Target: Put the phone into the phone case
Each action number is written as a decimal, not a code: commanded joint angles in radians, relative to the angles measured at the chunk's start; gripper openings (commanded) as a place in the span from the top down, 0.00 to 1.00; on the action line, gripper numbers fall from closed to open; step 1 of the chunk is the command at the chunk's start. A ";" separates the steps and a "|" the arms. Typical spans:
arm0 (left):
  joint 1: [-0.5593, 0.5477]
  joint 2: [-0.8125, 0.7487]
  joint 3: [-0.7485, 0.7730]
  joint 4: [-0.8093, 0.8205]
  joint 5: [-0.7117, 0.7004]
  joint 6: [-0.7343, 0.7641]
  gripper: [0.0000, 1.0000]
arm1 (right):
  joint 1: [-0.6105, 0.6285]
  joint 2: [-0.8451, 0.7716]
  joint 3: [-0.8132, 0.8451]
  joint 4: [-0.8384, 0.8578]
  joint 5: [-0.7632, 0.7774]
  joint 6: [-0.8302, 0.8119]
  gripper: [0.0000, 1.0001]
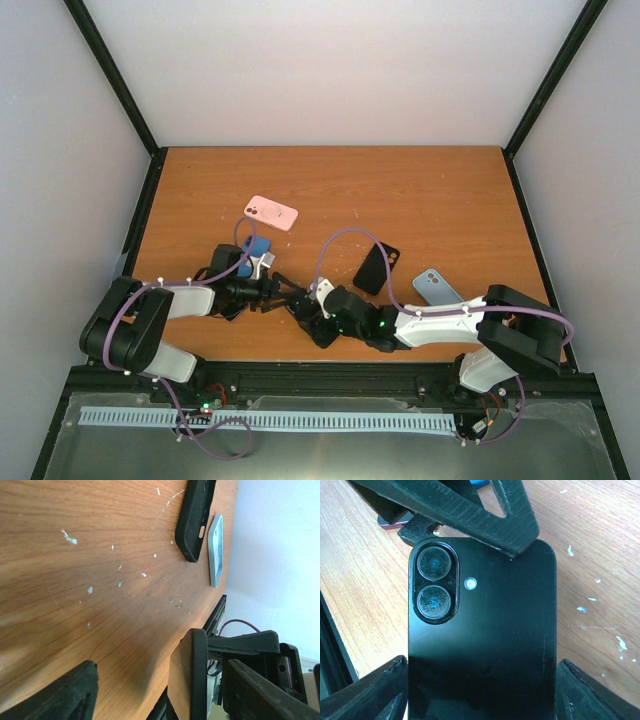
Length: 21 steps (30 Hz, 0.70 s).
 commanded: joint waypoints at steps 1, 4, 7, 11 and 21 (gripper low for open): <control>-0.008 0.007 -0.001 0.033 0.033 0.012 0.49 | 0.018 0.010 0.043 0.060 0.000 -0.026 0.43; -0.008 -0.009 0.006 0.020 0.032 0.015 0.67 | 0.023 0.009 0.049 0.047 0.010 -0.027 0.43; -0.008 -0.020 0.015 0.009 0.043 0.019 0.88 | 0.031 0.004 0.063 -0.006 0.048 -0.027 0.41; -0.008 -0.026 0.022 -0.015 0.042 0.018 1.00 | 0.053 -0.027 0.080 -0.091 0.116 -0.023 0.26; -0.008 -0.096 0.058 -0.119 -0.020 -0.024 1.00 | 0.216 -0.022 0.184 -0.350 0.396 -0.045 0.26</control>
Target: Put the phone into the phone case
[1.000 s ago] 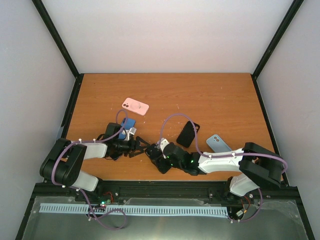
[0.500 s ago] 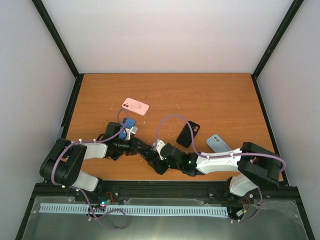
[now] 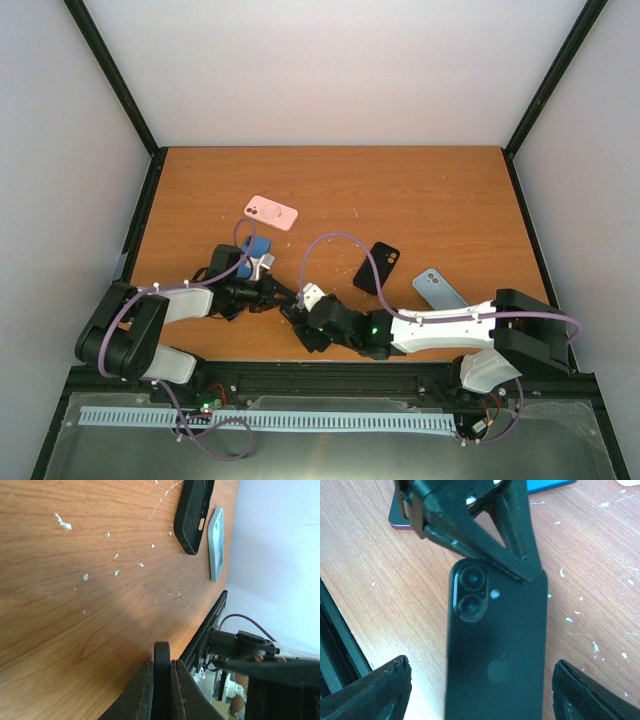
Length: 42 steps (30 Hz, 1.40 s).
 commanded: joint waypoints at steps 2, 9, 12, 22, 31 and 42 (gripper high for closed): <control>-0.003 -0.052 0.052 -0.039 -0.008 -0.055 1.00 | 0.101 0.039 0.082 -0.148 0.215 -0.028 0.30; -0.003 -0.092 0.056 -0.061 -0.006 -0.113 1.00 | 0.196 0.208 0.230 -0.319 0.405 -0.002 0.42; -0.003 -0.115 0.058 -0.073 -0.002 -0.119 1.00 | 0.196 0.272 0.286 -0.430 0.514 0.069 0.49; -0.003 -0.125 0.057 -0.101 0.010 -0.147 1.00 | 0.224 0.361 0.362 -0.566 0.673 0.136 0.72; -0.003 -0.137 0.048 -0.049 0.024 -0.225 0.96 | 0.245 0.348 0.336 -0.543 0.710 0.134 0.97; -0.003 -0.215 0.100 -0.138 -0.090 -0.197 0.08 | 0.183 0.169 0.208 -0.435 0.608 0.180 0.97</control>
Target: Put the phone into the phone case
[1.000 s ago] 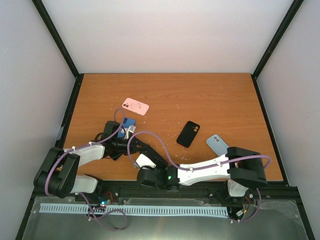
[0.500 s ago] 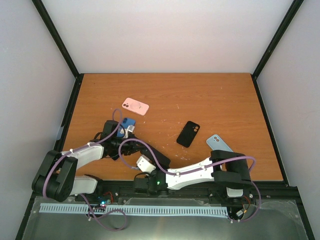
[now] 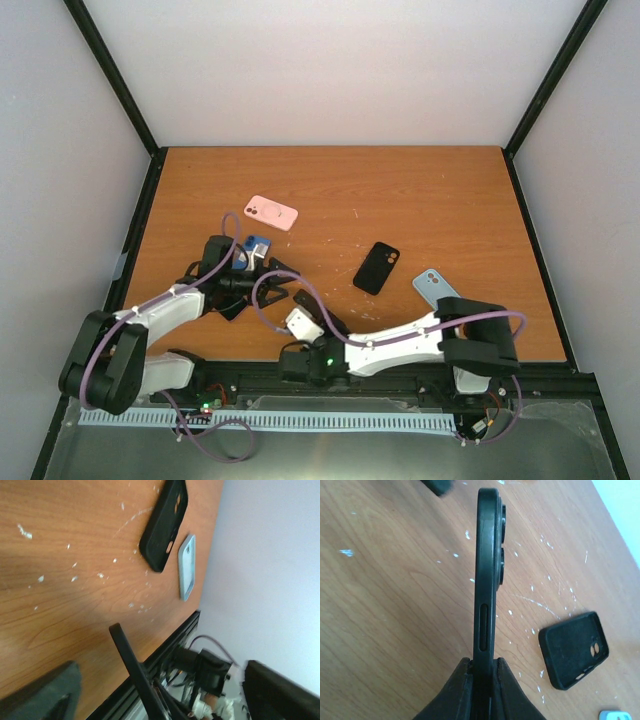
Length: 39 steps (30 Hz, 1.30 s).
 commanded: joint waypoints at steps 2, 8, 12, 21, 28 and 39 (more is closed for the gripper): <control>-0.003 -0.092 0.051 -0.072 -0.127 0.050 0.01 | -0.081 -0.205 -0.104 0.123 -0.070 0.069 0.97; -0.003 -0.138 0.051 -0.118 -0.208 0.099 0.01 | -0.310 -0.519 -0.307 0.275 -0.349 0.134 0.97; -0.004 -0.126 0.052 -0.137 -0.240 0.165 0.02 | -0.552 -0.692 -0.387 0.289 -0.567 0.183 0.94; -0.008 -0.053 0.085 -0.168 -0.281 0.239 0.04 | -1.063 -0.660 -0.354 0.211 -0.911 0.171 0.97; -0.009 0.003 0.101 -0.152 -0.289 0.273 0.05 | -1.257 -0.535 -0.309 0.215 -1.025 0.123 0.97; -0.009 0.093 0.122 -0.097 -0.276 0.266 0.07 | -1.338 -0.365 -0.297 0.354 -1.214 0.012 0.97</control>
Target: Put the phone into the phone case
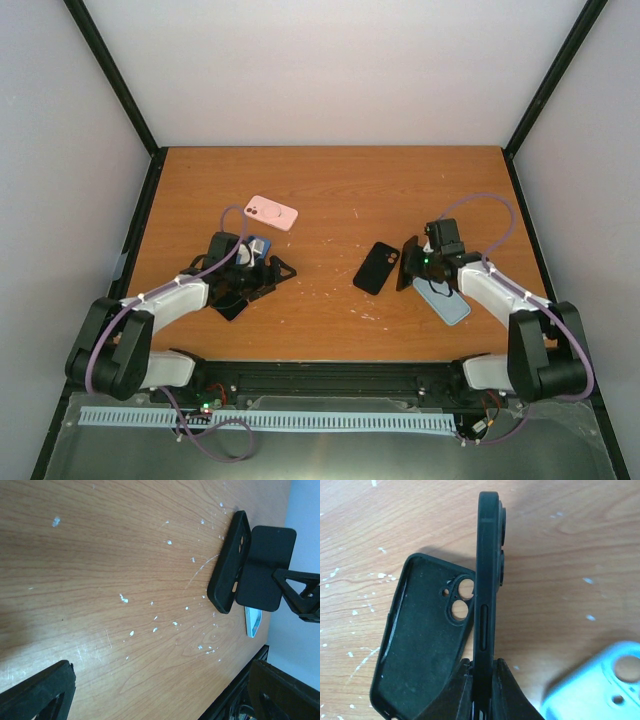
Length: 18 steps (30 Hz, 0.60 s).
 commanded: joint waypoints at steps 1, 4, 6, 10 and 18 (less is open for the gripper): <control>-0.008 0.027 0.050 0.042 0.004 0.020 0.07 | -0.007 0.075 0.035 0.123 -0.171 -0.104 0.97; -0.008 0.042 0.054 0.056 0.001 0.017 0.07 | -0.007 0.122 0.046 0.168 -0.286 -0.141 0.96; -0.008 0.058 0.054 0.081 0.023 0.015 0.09 | -0.007 0.156 0.054 0.195 -0.358 -0.154 0.96; -0.010 0.090 0.064 0.106 0.043 0.015 0.11 | 0.012 0.208 0.059 0.234 -0.474 -0.166 0.96; -0.041 0.130 0.040 0.176 0.086 -0.017 0.12 | 0.137 0.200 0.002 0.294 -0.494 -0.115 0.96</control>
